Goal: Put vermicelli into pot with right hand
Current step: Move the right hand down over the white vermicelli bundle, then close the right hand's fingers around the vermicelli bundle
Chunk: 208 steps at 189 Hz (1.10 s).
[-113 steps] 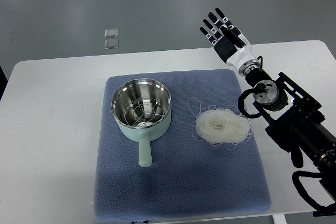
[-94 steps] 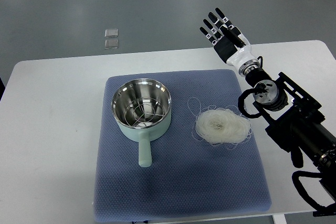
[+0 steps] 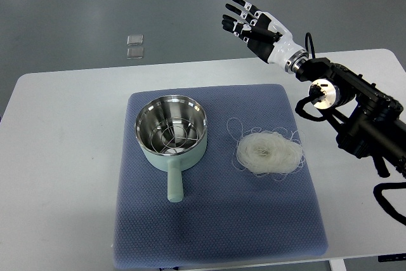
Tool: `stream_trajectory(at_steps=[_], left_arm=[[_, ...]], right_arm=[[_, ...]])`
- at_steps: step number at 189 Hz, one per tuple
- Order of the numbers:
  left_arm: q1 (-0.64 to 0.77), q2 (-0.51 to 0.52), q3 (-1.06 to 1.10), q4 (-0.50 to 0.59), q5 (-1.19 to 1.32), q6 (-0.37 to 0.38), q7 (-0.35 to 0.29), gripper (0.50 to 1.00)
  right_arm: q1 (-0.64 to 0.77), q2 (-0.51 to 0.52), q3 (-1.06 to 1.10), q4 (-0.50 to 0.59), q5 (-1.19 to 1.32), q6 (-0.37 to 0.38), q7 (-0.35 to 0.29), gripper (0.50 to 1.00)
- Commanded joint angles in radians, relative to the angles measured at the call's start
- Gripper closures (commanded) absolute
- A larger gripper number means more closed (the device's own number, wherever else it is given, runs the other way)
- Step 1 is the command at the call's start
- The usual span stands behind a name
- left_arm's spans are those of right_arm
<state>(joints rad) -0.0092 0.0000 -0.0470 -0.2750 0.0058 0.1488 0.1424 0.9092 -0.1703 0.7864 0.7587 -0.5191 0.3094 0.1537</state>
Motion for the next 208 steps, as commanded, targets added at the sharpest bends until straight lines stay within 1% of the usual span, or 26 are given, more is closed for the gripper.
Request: stream_trajectory(at_steps=[1, 2, 5, 22, 31, 43, 45, 54, 64, 72, 89, 109, 120, 169, 208], left_arm=[[0.0, 0.0, 0.001, -0.004, 0.002, 0.0, 0.0, 0.5], [0.0, 0.0, 0.001, -0.004, 0.002, 0.0, 0.0, 0.5], [0.0, 0.0, 0.001, -0.006, 0.003, -0.001, -0.001, 0.5], [0.0, 0.0, 0.001, -0.009, 0.005, -0.003, -0.001, 0.5], [0.0, 0.0, 0.001, -0.009, 0.005, -0.009, -0.001, 0.5], [0.0, 0.0, 0.001, -0.009, 0.006, -0.023, 0.0, 0.5], [0.0, 0.0, 0.001, -0.009, 0.006, -0.023, 0.0, 0.5], [0.0, 0.0, 0.001, -0.009, 0.005, -0.037, 0.0, 0.5], [0.0, 0.0, 0.001, -0.009, 0.003, -0.044, 0.0, 0.5], [0.0, 0.0, 0.001, -0.009, 0.003, -0.048, 0.0, 0.5], [0.0, 0.0, 0.001, -0.009, 0.002, -0.048, -0.001, 0.5], [0.0, 0.0, 0.003, -0.01, 0.002, -0.048, -0.001, 0.5], [0.0, 0.0, 0.003, -0.01, 0.002, -0.048, 0.0, 0.5], [0.0, 0.0, 0.003, -0.01, 0.002, -0.048, 0.0, 0.5], [0.0, 0.0, 0.003, -0.01, 0.003, -0.049, 0.0, 0.5]], right_arm=[[0.134, -0.13, -0.188, 0.043, -0.274, 0.088, -0.037, 0.574], [0.134, -0.13, -0.188, 0.044, -0.274, 0.088, -0.037, 0.574], [0.177, -0.17, -0.239, 0.062, -0.341, 0.126, -0.054, 0.574], [0.301, -0.259, -0.375, 0.128, -0.489, 0.24, -0.108, 0.574], [0.384, -0.311, -0.476, 0.189, -0.567, 0.301, -0.144, 0.572], [0.487, -0.37, -0.624, 0.281, -0.633, 0.301, -0.184, 0.574], [0.487, -0.37, -0.624, 0.281, -0.633, 0.301, -0.184, 0.574], [0.568, -0.403, -0.736, 0.347, -0.647, 0.301, -0.206, 0.572], [0.625, -0.422, -0.806, 0.395, -0.641, 0.301, -0.217, 0.572], [0.643, -0.428, -0.823, 0.427, -0.638, 0.301, -0.229, 0.574], [0.645, -0.445, -0.823, 0.487, -0.612, 0.301, -0.266, 0.574], [0.625, -0.465, -0.822, 0.568, -0.477, 0.301, -0.275, 0.574], [0.605, -0.472, -0.822, 0.59, -0.426, 0.301, -0.283, 0.574], [0.462, -0.515, -0.817, 0.611, -0.42, 0.301, -0.289, 0.574], [0.361, -0.505, -0.756, 0.611, -0.423, 0.301, -0.289, 0.576]])
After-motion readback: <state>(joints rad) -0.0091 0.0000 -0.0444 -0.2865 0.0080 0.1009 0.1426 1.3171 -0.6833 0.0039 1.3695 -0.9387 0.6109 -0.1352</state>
